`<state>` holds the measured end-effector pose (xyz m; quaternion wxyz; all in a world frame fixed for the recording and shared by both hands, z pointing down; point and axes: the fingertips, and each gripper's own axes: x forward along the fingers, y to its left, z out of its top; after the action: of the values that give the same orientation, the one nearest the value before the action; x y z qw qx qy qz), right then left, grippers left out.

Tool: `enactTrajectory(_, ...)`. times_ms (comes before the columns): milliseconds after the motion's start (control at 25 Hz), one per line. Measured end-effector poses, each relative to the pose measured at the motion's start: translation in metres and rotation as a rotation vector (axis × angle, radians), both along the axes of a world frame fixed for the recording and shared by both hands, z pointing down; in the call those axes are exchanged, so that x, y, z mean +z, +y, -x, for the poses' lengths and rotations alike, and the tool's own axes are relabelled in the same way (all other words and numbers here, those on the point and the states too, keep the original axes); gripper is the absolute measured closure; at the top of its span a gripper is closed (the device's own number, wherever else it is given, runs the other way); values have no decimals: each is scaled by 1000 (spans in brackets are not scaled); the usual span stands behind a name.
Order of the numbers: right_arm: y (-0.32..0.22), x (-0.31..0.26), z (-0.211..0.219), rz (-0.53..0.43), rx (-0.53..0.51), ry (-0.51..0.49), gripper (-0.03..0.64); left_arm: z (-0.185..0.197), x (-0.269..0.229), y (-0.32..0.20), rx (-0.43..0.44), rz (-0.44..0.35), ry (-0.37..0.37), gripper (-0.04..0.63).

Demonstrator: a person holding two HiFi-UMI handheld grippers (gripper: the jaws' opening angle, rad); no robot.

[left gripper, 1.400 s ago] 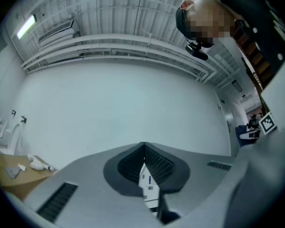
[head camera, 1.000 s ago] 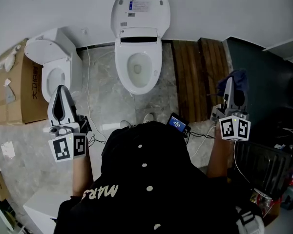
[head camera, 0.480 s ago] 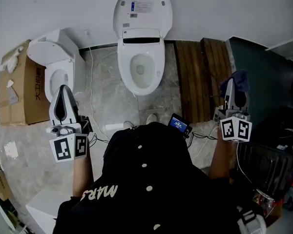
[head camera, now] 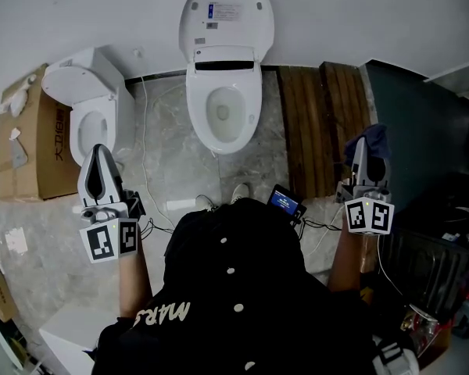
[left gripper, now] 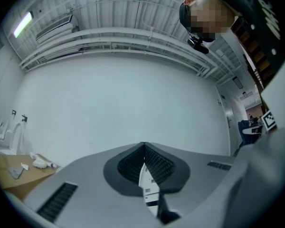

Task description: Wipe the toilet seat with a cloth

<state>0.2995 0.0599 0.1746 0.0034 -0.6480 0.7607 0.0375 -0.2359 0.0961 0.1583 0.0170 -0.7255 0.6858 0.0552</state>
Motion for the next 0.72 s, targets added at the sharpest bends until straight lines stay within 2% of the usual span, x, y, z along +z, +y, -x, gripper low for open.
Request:
enactTrajectory(520,9,42,-3,29,-13,-62,520,-14,25,3,8,24,2,588)
enactTrajectory(720,6,48,4,36,-32,-56,520,-18,27,0,13,26,7,588)
